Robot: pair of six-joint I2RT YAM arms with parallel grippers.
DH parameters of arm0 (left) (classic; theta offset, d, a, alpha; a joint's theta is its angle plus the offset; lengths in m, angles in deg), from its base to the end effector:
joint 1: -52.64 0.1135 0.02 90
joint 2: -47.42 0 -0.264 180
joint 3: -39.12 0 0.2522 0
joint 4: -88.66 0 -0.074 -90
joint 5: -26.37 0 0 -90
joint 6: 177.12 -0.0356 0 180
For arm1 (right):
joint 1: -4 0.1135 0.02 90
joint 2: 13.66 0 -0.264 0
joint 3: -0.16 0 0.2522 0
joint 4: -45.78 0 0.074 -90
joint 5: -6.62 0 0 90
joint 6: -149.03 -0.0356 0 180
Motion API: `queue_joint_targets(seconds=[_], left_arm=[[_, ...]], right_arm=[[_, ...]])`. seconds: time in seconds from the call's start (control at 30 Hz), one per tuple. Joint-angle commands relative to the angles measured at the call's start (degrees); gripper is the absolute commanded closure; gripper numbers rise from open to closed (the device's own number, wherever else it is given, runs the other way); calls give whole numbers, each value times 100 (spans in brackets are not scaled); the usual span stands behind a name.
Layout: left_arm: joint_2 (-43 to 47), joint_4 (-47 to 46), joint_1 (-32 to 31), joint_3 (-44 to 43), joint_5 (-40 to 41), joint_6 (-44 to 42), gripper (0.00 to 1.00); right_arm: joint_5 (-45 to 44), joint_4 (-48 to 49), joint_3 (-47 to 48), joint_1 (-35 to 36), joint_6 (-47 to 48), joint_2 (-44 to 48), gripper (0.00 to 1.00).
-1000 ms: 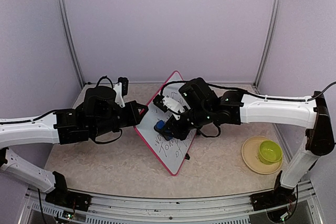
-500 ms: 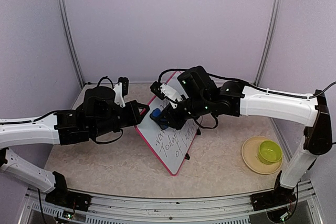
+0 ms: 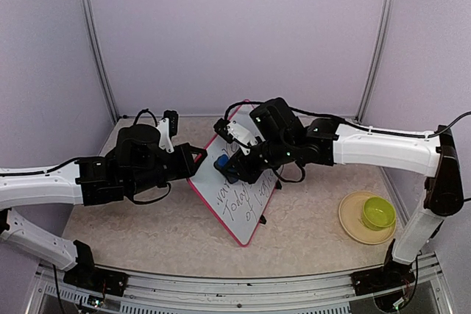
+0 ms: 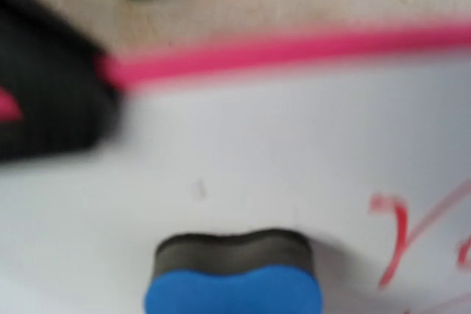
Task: Erase the whiteboard
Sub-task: Erase the whiteboard at the center of the board.
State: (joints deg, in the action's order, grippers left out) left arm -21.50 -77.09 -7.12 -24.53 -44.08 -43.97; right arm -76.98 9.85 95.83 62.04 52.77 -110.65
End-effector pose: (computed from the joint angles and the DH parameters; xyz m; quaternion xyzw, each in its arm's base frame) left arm 0.1501 -0.2338 0.3007 0.0193 0.8106 -0.3583 0.4628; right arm 0.2038 0.3341 0.3035 -0.4129 0.7939 0.2784 0.3489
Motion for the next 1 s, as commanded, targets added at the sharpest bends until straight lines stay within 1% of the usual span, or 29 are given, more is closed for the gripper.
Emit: queue_joint_targets(seconds=[0.0, 0.13, 0.27, 0.37, 0.6, 0.73, 0.97], left_arm=[[45, -128, -70, 49, -323, -128, 100], [46, -158, -70, 72, -337, -140, 100], [54, -181, -70, 93, -354, -141, 100], [63, -204, -79, 110, -388, -139, 100], [72, -208, -109, 107, -404, -132, 100], [81, -190, -123, 102, -391, -128, 100], [101, -181, -147, 119, -373, -145, 100]], right_arm=[[100, -140, -486, -32, -33, 13, 100], [59, -147, -661, -37, -37, 96, 100], [61, -164, -632, -38, -42, 97, 100], [4, -176, -406, -32, -26, 48, 100], [-268, -297, 533, -46, 40, -276, 100], [-339, -431, 881, -45, 111, -481, 100], [-270, -342, 418, -43, 92, -352, 100]])
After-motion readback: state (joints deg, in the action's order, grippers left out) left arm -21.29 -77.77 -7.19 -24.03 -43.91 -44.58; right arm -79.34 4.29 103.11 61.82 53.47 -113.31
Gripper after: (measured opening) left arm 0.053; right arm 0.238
